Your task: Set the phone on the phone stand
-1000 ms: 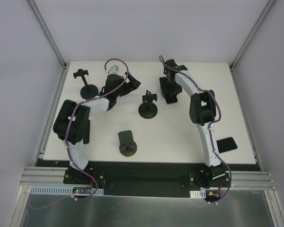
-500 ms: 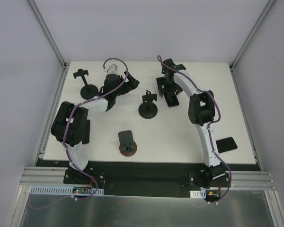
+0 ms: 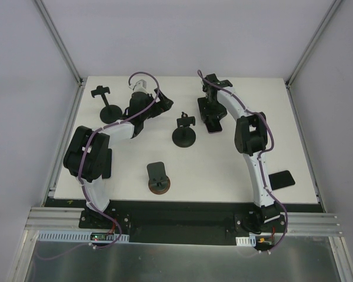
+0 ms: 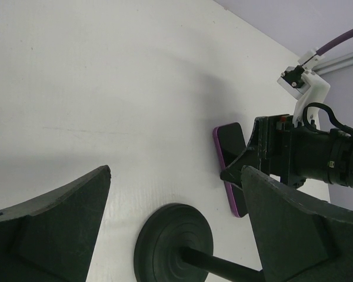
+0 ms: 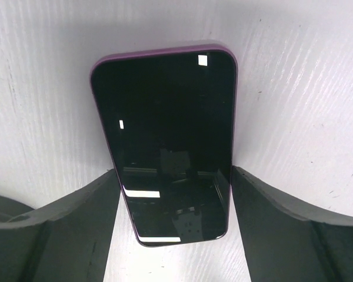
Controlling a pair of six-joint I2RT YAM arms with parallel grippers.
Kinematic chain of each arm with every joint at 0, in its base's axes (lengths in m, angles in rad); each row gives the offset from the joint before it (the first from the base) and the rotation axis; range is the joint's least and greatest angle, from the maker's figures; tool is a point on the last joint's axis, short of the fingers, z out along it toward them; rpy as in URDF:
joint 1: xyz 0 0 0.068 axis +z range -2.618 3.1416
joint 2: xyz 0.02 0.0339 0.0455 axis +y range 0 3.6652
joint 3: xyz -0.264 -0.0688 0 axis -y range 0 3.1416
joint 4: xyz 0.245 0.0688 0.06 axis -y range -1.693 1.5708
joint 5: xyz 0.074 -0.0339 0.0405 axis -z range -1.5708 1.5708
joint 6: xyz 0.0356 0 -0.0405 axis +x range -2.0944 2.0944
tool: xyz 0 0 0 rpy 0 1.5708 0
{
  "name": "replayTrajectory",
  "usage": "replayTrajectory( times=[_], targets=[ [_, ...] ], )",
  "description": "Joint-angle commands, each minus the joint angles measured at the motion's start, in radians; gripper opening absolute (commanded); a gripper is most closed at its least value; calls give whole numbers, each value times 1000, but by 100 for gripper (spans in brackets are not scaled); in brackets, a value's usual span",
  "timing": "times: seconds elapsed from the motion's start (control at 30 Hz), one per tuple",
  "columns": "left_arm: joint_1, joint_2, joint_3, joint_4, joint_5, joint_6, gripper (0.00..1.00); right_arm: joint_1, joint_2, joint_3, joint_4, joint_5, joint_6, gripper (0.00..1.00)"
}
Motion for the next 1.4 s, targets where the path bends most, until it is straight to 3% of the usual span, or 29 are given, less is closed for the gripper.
replayTrajectory(
  times=[0.0, 0.23, 0.33, 0.73, 1.07, 1.17, 1.37],
  targets=[
    [10, -43, -1, 38, -6, 26, 91, -13, 34, 33, -62, -24, -10, 72],
    [10, -78, -21, 32, -25, 50, 89, -15, -7, -8, -2, -13, 8, 48],
    [10, -124, -40, 24, -41, 72, 89, -10, -61, -68, 53, -10, 16, 32],
    [-53, -466, -138, -95, -53, 113, 90, -13, -297, -338, 311, -47, 42, 4],
    [-165, -683, -207, -270, 45, 77, 90, -67, -474, -574, 502, -176, 114, 1],
    [-197, -698, -175, -293, 82, 83, 89, -93, -532, -657, 565, -222, 137, 1],
    [-404, -611, -6, -356, 22, 225, 89, -167, -707, -872, 749, -357, 296, 1]
  ],
)
